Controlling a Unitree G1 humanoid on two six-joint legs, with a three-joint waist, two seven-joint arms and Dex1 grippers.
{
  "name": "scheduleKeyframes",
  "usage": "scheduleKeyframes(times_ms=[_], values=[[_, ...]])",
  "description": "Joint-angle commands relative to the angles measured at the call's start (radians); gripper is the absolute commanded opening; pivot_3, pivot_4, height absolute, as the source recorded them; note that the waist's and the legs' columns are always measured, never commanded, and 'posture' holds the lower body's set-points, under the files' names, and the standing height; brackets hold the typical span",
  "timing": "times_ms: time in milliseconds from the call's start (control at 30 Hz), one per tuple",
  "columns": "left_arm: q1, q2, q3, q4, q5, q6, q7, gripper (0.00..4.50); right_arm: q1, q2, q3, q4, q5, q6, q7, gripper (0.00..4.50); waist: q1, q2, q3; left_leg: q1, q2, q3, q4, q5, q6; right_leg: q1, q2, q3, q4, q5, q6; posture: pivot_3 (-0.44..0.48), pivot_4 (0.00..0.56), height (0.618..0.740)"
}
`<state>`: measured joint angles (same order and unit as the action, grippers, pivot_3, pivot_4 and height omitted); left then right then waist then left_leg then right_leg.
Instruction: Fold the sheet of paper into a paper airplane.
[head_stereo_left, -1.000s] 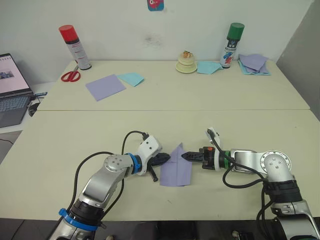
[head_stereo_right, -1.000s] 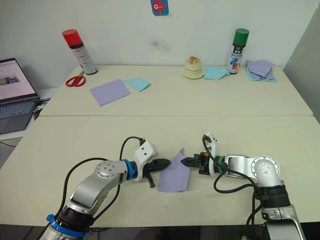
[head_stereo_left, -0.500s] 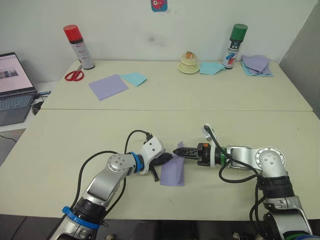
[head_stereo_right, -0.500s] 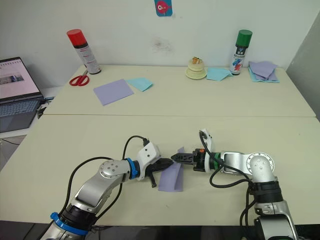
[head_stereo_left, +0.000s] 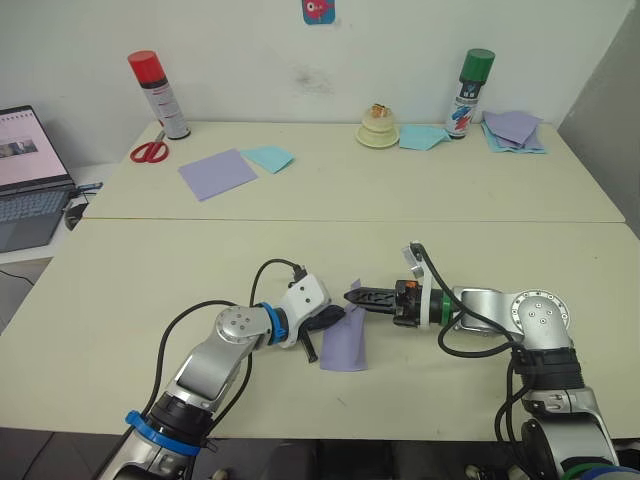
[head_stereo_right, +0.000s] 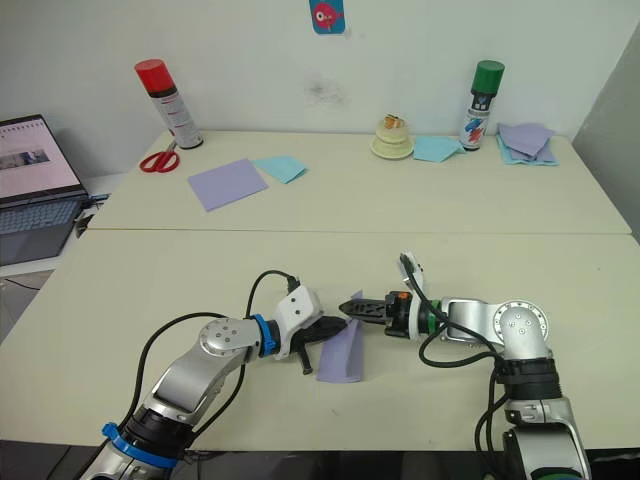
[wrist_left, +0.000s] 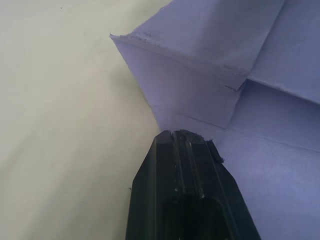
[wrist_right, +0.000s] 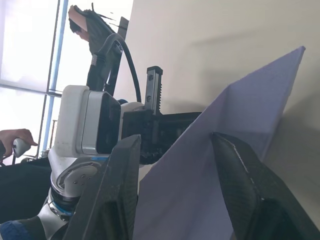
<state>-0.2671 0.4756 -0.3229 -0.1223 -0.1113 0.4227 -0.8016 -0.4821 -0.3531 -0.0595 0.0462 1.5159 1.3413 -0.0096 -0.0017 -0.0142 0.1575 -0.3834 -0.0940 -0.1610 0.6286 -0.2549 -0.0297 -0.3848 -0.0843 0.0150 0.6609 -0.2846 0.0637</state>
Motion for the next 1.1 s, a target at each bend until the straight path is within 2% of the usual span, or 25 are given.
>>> scheduleKeyframes(times_ms=[33, 67, 200, 233, 500, 833, 933, 1100], values=[[0.035, 0.008, -0.055, 0.05, 0.038, 0.024, -0.01, 0.0, 0.011, -0.014, -0.022, -0.035, 0.014, 0.009, 0.019, 2.69, 0.0, 0.0, 0.0, 0.0, 0.0, 0.0, 0.0, 0.0, 0.0, 0.0, 0.0, 0.0, 0.0, 0.0, 0.0, 0.0, 0.15, 0.74], [0.036, 0.009, -0.054, 0.049, 0.039, 0.023, -0.01, 0.0, 0.015, -0.016, -0.022, -0.037, 0.014, 0.009, 0.021, 2.92, 0.0, 0.0, 0.0, 0.0, 0.0, 0.0, 0.0, 0.0, 0.0, 0.0, 0.0, 0.0, 0.0, 0.0, 0.0, 0.0, 0.15, 0.74], [0.046, 0.013, -0.053, 0.039, 0.037, 0.024, -0.01, 0.0, 0.018, -0.017, -0.028, -0.043, 0.026, -0.003, 0.013, 4.34, -0.001, 0.0, 0.0, 0.0, 0.0, 0.0, 0.0, 0.0, 0.0, 0.0, 0.0, 0.0, 0.0, 0.0, 0.0, 0.0, 0.15, 0.74], [0.049, 0.01, -0.049, 0.036, 0.032, 0.029, -0.008, 0.0, 0.017, -0.012, -0.034, -0.036, 0.06, -0.005, 0.002, 4.43, -0.001, 0.0, 0.0, 0.0, 0.0, 0.0, 0.0, 0.0, 0.0, 0.0, 0.0, 0.0, 0.0, 0.0, 0.0, 0.0, 0.15, 0.74], [0.048, 0.008, -0.042, 0.034, 0.029, 0.035, -0.003, 0.0, 0.027, 0.0, -0.012, -0.035, 0.187, -0.019, -0.042, 4.43, -0.001, 0.0, 0.0, 0.0, 0.0, 0.0, 0.0, 0.0, 0.0, 0.0, -0.001, 0.0, 0.0, 0.0, 0.0, 0.0, 0.15, 0.74], [0.052, 0.021, -0.035, 0.034, 0.035, 0.031, -0.001, 0.0, 0.035, -0.017, 0.009, -0.034, 0.093, -0.035, -0.02, 4.43, -0.001, 0.0, 0.0, 0.0, 0.0, 0.0, 0.0, 0.0, 0.0, 0.0, -0.001, 0.0, 0.0, 0.0, 0.0, 0.0, 0.15, 0.74], [0.054, 0.021, -0.034, 0.032, 0.034, 0.031, 0.001, 0.0, 0.041, -0.011, 0.005, -0.028, 0.08, -0.038, -0.009, 3.83, -0.002, 0.0, 0.0, 0.0, 0.0, 0.0, 0.0, 0.0, 0.0, 0.0, -0.001, 0.0, 0.0, 0.0, 0.0, 0.0, 0.15, 0.74], [0.056, 0.02, -0.032, 0.029, 0.036, 0.031, 0.005, 0.0, 0.049, 0.007, 0.01, -0.027, 0.045, -0.043, 0.019, 2.0, -0.004, 0.0, 0.0, 0.0, 0.0, 0.0, 0.0, 0.0, 0.0, 0.0, -0.001, 0.0, 0.001, 0.0, 0.0, 0.0, 0.15, 0.74]])
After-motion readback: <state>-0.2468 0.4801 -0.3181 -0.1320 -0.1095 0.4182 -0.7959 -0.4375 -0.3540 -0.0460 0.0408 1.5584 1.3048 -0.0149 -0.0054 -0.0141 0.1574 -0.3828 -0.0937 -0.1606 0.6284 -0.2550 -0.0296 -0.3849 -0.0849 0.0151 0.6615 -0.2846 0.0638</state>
